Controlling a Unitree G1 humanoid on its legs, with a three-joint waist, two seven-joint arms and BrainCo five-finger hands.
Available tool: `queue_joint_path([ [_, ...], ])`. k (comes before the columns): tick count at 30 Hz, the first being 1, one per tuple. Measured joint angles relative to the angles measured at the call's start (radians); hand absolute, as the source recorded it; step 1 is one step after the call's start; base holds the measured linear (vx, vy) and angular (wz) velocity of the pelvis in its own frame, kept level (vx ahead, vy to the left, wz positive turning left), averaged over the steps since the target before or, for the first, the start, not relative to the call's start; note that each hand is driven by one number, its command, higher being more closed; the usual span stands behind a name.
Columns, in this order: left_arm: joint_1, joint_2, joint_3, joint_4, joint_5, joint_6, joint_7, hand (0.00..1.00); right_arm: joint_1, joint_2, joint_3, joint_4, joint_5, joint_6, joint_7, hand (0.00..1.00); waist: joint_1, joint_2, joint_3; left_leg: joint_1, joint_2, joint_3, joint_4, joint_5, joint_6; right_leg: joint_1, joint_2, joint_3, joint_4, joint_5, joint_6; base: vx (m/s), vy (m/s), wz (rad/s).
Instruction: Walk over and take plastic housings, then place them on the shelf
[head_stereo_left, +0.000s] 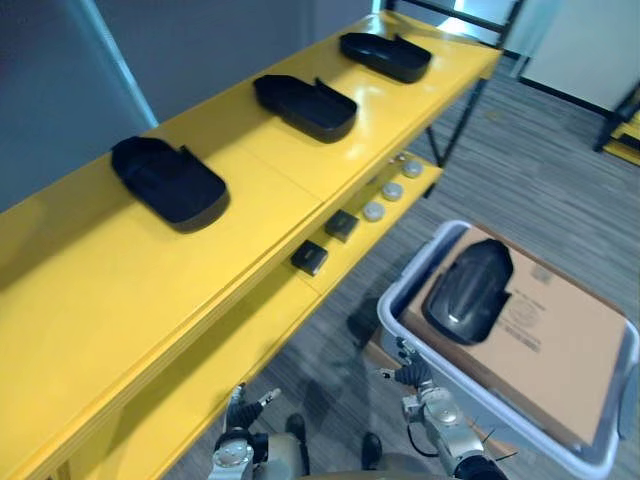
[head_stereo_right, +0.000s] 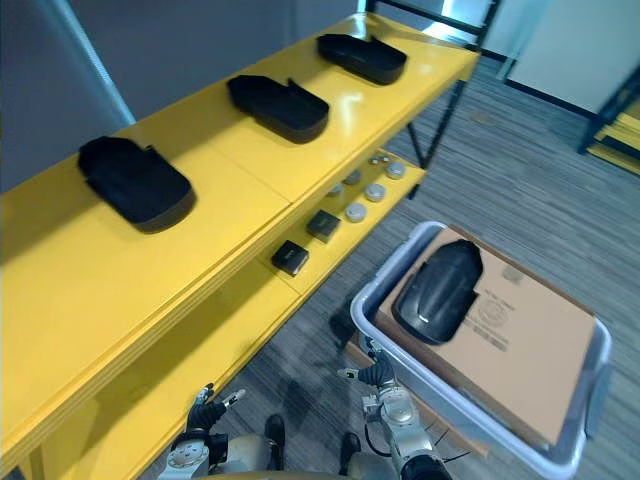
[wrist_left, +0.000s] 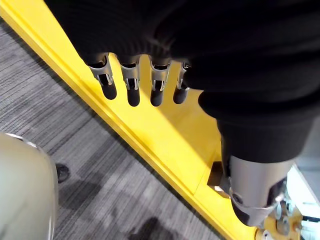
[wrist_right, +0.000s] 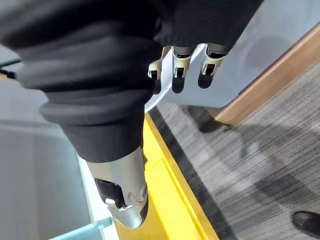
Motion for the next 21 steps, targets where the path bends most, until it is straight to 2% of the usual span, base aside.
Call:
queue_joint_path([
  [1, 0.0, 0.005, 0.002, 0.0, 0.0, 0.0, 0.001, 0.0, -0.003, 0.002, 0.006, 0.002, 0.0, 0.0, 0.0, 0.0, 0.004, 0.002, 0.001, 0.008, 0.014, 0.038, 0.002, -0.003, -0.003, -0.007, -0.025, -0.1, 0.025, -0.009, -0.014, -0.1, 0.034, -1.71],
  [2, 0.0, 0.017, 0.009, 0.0, 0.0, 0.006, 0.001, 0.0, -0.006, 0.009, 0.019, 0.003, 0.0, 0.0, -0.005, 0.0, 0.011, 0.008, 0.005, 0.028, 0.038, 0.107, 0.014, -0.011, -0.014, -0.004, -0.059, -0.254, 0.044, -0.02, -0.036, -0.06, 0.008, -1.76],
  [3, -0.004, 0.023, 0.015, 0.0, -0.001, 0.008, 0.003, 0.0, -0.006, 0.011, 0.028, 0.003, 0.0, 0.0, -0.012, 0.0, 0.012, -0.001, -0.001, 0.04, 0.056, 0.147, 0.03, -0.026, -0.03, 0.002, -0.073, -0.319, 0.038, 0.006, -0.039, -0.03, 0.005, -1.69],
  [4, -0.004, 0.03, 0.015, 0.002, -0.001, 0.009, 0.004, 0.0, -0.001, 0.011, 0.031, 0.003, 0.0, 0.0, -0.014, 0.0, 0.013, -0.005, -0.002, 0.05, 0.059, 0.172, 0.035, -0.032, -0.038, 0.004, -0.075, -0.326, 0.022, 0.044, -0.026, -0.01, -0.007, -1.13],
  [5, -0.016, 0.037, 0.013, 0.005, -0.001, 0.011, 0.003, 0.0, 0.011, 0.008, 0.03, 0.002, 0.0, 0.0, -0.015, 0.0, 0.003, -0.01, -0.004, 0.056, 0.056, 0.189, 0.043, -0.035, -0.045, 0.005, -0.066, -0.296, -0.002, 0.101, 0.011, 0.03, -0.027, -0.65],
  [6, -0.035, 0.038, 0.013, 0.013, -0.001, 0.015, 0.003, 0.0, 0.029, -0.005, 0.025, 0.002, 0.0, 0.004, -0.016, 0.0, -0.019, 0.0, -0.005, 0.06, 0.073, 0.197, 0.058, -0.05, -0.071, 0.011, -0.045, -0.273, -0.027, 0.125, 0.029, 0.05, -0.063, -0.63],
  [8, -0.041, 0.031, 0.009, 0.014, -0.001, 0.015, 0.003, 0.0, 0.055, -0.016, 0.015, 0.002, 0.001, 0.005, -0.016, 0.0, -0.029, 0.016, -0.009, 0.065, 0.117, 0.197, 0.1, -0.069, -0.098, 0.012, 0.001, -0.239, -0.048, 0.123, 0.024, 0.06, -0.099, -0.75],
  [10, -0.039, 0.029, 0.009, 0.031, -0.001, 0.019, 0.001, 0.0, 0.067, -0.017, -0.008, 0.0, 0.007, 0.005, -0.02, 0.0, -0.031, 0.025, -0.007, 0.058, 0.193, 0.15, 0.214, -0.083, -0.103, 0.019, 0.056, -0.176, -0.049, 0.101, 0.003, 0.09, -0.122, -0.97],
  [11, -0.04, 0.026, 0.004, 0.03, -0.002, 0.02, 0.001, 0.0, 0.073, -0.015, -0.018, -0.002, 0.011, 0.004, -0.021, 0.0, -0.034, 0.027, -0.005, 0.048, 0.21, 0.13, 0.257, -0.083, -0.103, 0.024, 0.068, -0.165, -0.049, 0.096, -0.002, 0.12, -0.156, -0.7],
  [12, -0.043, 0.017, -0.011, 0.03, -0.002, 0.022, -0.001, 0.0, 0.083, -0.015, -0.036, -0.003, 0.012, 0.004, -0.026, 0.0, -0.041, 0.039, 0.002, 0.023, 0.235, 0.066, 0.346, -0.077, -0.094, 0.042, 0.086, -0.151, -0.045, 0.087, -0.011, 0.09, -0.107, -0.47],
  [13, -0.051, 0.007, -0.032, 0.03, -0.004, 0.021, -0.003, 0.0, 0.095, -0.019, -0.057, -0.003, 0.02, 0.004, -0.037, 0.0, -0.04, 0.048, 0.009, -0.007, 0.233, -0.015, 0.416, -0.063, -0.086, 0.063, 0.09, -0.134, -0.044, 0.083, -0.017, 0.1, -0.073, -0.42],
  [15, -0.06, -0.01, -0.04, 0.028, -0.009, 0.02, -0.003, 0.0, 0.102, -0.036, -0.088, -0.009, 0.031, 0.005, -0.04, 0.0, -0.04, 0.043, 0.016, -0.017, 0.157, -0.144, 0.39, -0.083, -0.105, 0.073, 0.075, -0.11, -0.042, 0.077, -0.008, 0.11, 0.024, -0.33],
  [16, -0.066, -0.012, -0.042, 0.028, -0.009, 0.02, -0.003, 0.0, 0.101, -0.036, -0.113, -0.021, 0.048, 0.003, -0.043, 0.0, -0.041, 0.043, 0.017, -0.023, 0.093, -0.226, 0.322, -0.101, -0.118, 0.075, 0.06, -0.096, -0.043, 0.074, -0.006, 0.11, 0.066, -0.25],
  [17, -0.07, -0.012, -0.044, 0.028, -0.01, 0.02, -0.002, 0.0, 0.099, -0.035, -0.125, -0.022, 0.054, 0.001, -0.044, 0.0, -0.041, 0.043, 0.017, -0.025, 0.062, -0.257, 0.274, -0.101, -0.118, 0.075, 0.054, -0.092, -0.042, 0.073, -0.004, 0.11, 0.1, -0.2],
  [18, -0.072, -0.011, -0.051, 0.025, -0.01, 0.02, -0.001, 0.0, 0.095, -0.034, -0.143, -0.021, 0.065, 0.0, -0.055, 0.0, -0.041, 0.044, 0.016, -0.022, 0.011, -0.324, 0.175, -0.096, -0.121, 0.073, 0.043, -0.085, -0.029, 0.069, 0.017, 0.13, 0.17, -0.16],
  [19, -0.071, -0.008, -0.067, 0.026, -0.01, 0.025, -0.001, 0.0, 0.091, -0.036, -0.163, -0.019, 0.071, 0.001, -0.075, 0.0, -0.038, 0.062, 0.016, -0.02, -0.007, -0.358, 0.126, -0.065, -0.08, 0.064, 0.042, -0.076, 0.003, 0.05, 0.04, 0.11, 0.153, -0.17],
  [20, -0.072, -0.002, -0.068, 0.029, -0.01, 0.028, -0.001, 0.0, 0.089, -0.031, -0.172, -0.018, 0.077, 0.002, -0.082, 0.0, -0.038, 0.058, 0.017, -0.009, -0.012, -0.35, 0.132, -0.068, -0.077, 0.065, 0.034, -0.07, 0.02, 0.041, 0.047, 0.14, 0.202, -0.02],
  [21, -0.068, 0.01, -0.069, 0.03, -0.01, 0.029, 0.0, 0.0, 0.09, -0.017, -0.181, -0.021, 0.086, 0.0, -0.081, 0.0, -0.042, 0.041, 0.017, -0.006, -0.027, -0.35, 0.131, -0.076, -0.065, 0.065, 0.015, -0.069, 0.037, 0.03, 0.063, 0.11, 0.136, 0.09],
])
